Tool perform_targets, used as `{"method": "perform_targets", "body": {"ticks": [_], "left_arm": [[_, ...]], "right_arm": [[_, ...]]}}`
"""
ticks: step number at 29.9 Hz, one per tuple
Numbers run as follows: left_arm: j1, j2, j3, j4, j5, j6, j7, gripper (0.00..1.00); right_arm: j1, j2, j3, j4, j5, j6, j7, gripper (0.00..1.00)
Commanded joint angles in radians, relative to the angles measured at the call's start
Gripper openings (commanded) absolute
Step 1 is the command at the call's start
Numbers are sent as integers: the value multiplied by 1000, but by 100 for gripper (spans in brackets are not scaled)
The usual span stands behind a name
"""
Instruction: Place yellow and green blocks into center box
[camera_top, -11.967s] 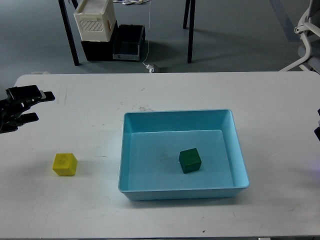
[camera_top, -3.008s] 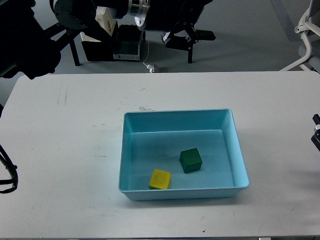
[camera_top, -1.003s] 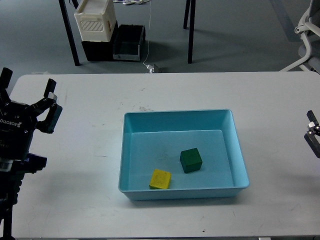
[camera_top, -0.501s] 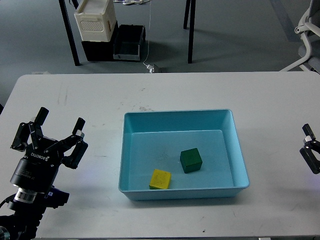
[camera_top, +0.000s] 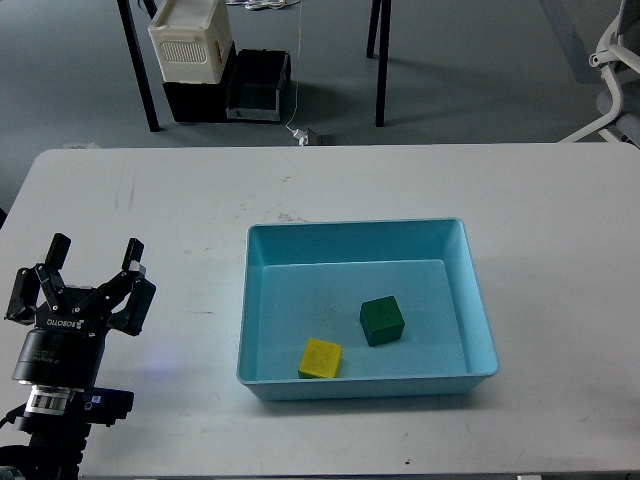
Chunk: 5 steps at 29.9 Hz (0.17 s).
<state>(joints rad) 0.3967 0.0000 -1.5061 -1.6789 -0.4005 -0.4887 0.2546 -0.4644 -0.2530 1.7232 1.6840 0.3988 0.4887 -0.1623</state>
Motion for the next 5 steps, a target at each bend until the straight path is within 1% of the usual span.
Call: {"method": "perform_targets", "body": {"ticks": [1, 5], "left_arm": [[22, 0, 1, -1, 0, 0, -3, 100], [40, 0, 3, 1, 0, 0, -3, 100]], "right_arm": [[0, 0, -4, -1, -3, 0, 0, 100], [3, 0, -1, -7, -5, 0, 7, 100]]}}
